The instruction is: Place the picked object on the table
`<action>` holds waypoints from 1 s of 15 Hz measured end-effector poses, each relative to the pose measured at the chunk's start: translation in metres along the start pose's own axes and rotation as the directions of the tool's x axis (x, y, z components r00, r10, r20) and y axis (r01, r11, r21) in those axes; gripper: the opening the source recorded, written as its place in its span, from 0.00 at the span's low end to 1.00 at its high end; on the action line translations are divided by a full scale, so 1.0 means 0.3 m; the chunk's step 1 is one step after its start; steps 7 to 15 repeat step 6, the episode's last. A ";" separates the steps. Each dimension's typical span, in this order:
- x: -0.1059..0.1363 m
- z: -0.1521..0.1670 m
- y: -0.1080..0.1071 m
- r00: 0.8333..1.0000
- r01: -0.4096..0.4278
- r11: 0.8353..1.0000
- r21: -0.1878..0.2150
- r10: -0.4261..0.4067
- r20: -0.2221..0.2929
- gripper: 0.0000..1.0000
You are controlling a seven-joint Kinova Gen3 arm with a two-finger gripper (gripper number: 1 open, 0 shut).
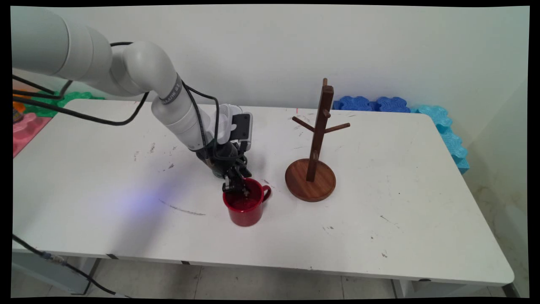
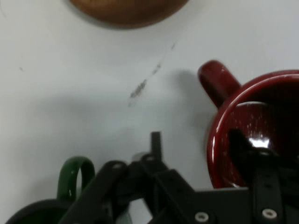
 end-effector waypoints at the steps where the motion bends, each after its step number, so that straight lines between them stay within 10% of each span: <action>1: 0.003 0.004 -0.001 1.000 0.000 1.000 -0.001 0.000 -0.002 1.00; 15: 0.015 0.014 -0.005 1.000 -0.004 1.000 -0.004 0.004 -0.010 1.00</action>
